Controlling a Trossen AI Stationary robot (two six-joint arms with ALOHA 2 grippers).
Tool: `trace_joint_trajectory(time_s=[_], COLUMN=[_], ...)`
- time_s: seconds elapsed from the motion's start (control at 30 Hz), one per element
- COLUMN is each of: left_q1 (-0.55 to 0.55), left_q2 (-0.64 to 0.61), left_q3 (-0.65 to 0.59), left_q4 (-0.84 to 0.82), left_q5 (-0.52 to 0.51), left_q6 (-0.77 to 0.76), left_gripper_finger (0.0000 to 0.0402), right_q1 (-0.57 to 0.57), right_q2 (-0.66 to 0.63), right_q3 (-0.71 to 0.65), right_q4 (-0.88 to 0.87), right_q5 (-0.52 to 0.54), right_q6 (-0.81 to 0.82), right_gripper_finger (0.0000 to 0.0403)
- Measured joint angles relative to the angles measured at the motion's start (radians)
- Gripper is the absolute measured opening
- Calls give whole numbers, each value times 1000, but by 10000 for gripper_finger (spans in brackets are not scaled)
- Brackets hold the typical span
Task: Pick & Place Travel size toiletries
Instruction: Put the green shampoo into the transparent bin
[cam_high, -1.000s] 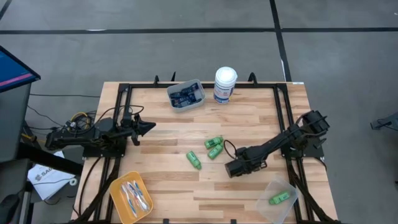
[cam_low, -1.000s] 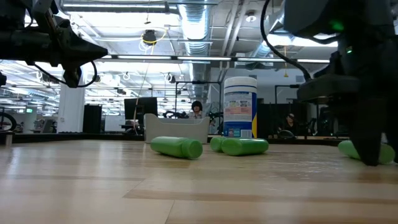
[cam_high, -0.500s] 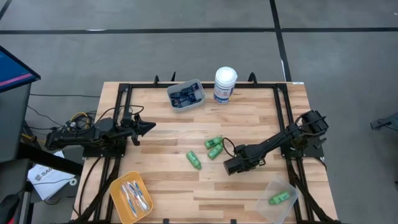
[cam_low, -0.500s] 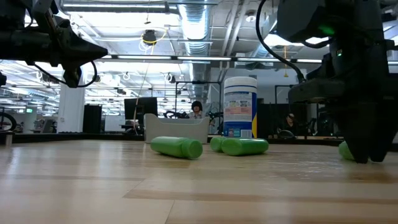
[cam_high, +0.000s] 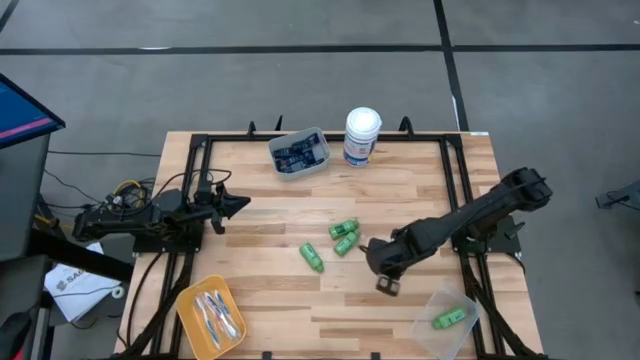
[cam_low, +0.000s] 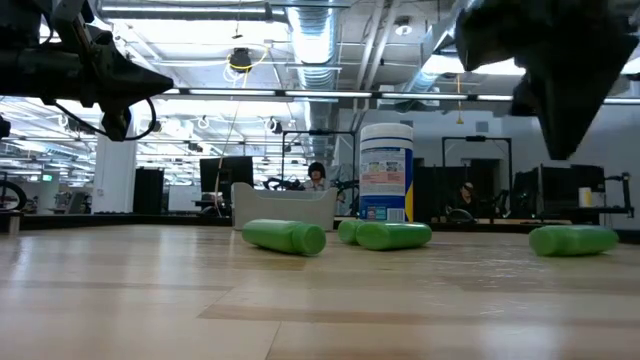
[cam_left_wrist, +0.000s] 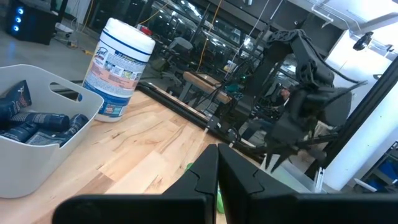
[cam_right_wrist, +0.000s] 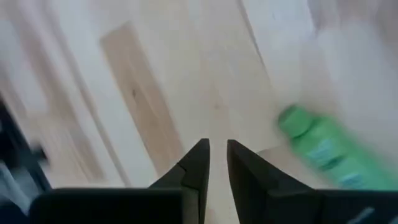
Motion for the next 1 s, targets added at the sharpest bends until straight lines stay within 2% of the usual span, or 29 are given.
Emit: trace_joint_trajectory(time_s=[0.1,0.23,0.4,0.5,0.63,0.77,0.87,1.0], left_q1=[0,0,0,0,0,0,0,0], left_q2=[0,0,0,0,0,0,0,0], left_q3=[0,0,0,0,0,0,0,0], left_q4=[-2,-4,-5,-5,-5,-5,-6,-6], left_q5=[0,2,2,2,2,1,1,0], left_q6=[0,0,0,0,0,0,0,0], left_gripper_finger=[2,2,2,2,2,2,2,2], right_q1=[-3,-8,-20,-38,-57,-76,-80,-78], right_q2=[-8,17,92,148,220,269,287,288], right_q3=[-3,-11,-12,-12,-11,-6,-6,-7], right_q4=[-86,-117,-77,-60,-45,-49,-45,-39], right_q5=[2,25,110,118,114,77,51,49], right_q6=[-232,-436,-543,-581,-642,-647,-647,-647], right_gripper_finger=[73,142,237,262,259,232,186,101])
